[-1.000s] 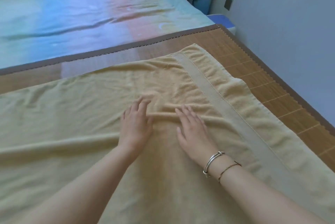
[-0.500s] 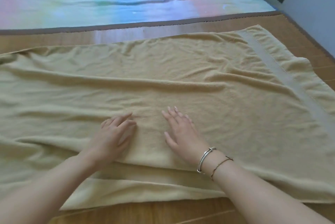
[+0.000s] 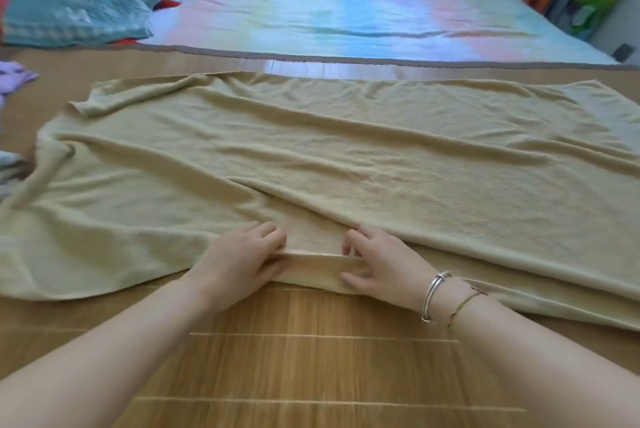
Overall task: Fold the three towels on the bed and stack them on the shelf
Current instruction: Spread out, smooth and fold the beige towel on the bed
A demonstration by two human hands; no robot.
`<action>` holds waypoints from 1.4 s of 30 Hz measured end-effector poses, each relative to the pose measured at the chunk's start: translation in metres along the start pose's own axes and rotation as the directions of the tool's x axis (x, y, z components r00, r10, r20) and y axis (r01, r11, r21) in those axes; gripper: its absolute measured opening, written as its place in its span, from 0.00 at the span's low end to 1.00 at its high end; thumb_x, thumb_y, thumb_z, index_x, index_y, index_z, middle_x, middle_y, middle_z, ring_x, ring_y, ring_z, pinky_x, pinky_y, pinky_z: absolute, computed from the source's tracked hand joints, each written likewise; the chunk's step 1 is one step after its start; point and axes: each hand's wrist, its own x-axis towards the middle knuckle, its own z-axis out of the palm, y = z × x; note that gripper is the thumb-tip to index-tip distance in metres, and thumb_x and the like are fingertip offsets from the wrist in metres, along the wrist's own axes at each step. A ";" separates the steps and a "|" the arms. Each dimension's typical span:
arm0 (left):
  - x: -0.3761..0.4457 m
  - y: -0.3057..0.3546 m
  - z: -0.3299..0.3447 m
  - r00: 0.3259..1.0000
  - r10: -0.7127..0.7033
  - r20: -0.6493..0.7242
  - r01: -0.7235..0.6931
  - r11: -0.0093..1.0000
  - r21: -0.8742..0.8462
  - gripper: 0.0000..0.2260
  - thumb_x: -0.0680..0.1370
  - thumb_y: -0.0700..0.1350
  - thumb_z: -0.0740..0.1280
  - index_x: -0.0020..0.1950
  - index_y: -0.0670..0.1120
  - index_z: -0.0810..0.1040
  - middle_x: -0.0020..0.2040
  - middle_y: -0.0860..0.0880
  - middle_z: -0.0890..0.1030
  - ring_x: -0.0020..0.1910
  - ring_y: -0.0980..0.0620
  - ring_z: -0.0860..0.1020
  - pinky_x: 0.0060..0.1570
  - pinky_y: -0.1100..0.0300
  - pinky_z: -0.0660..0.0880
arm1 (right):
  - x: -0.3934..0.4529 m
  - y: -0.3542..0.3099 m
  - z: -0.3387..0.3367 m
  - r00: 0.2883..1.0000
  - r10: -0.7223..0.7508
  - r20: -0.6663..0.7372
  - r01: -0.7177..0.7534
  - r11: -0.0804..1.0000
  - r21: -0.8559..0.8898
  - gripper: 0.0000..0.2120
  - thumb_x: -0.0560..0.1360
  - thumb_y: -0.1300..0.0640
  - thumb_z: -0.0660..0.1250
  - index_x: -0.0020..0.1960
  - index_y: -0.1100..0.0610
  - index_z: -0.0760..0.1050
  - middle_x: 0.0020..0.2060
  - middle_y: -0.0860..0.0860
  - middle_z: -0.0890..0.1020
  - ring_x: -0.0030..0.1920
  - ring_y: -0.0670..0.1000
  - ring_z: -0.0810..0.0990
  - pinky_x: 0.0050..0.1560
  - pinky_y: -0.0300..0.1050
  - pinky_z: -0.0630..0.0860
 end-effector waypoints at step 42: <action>-0.305 -0.256 -0.106 0.821 -0.567 -0.060 0.541 0.741 0.398 0.13 0.74 0.35 0.62 0.56 0.49 0.71 0.55 0.49 0.71 0.43 0.51 0.69 0.38 0.58 0.69 | 0.186 -0.408 0.116 0.945 -0.257 0.202 0.144 0.882 0.449 0.08 0.75 0.56 0.63 0.46 0.56 0.80 0.34 0.46 0.76 0.36 0.46 0.73 0.40 0.41 0.72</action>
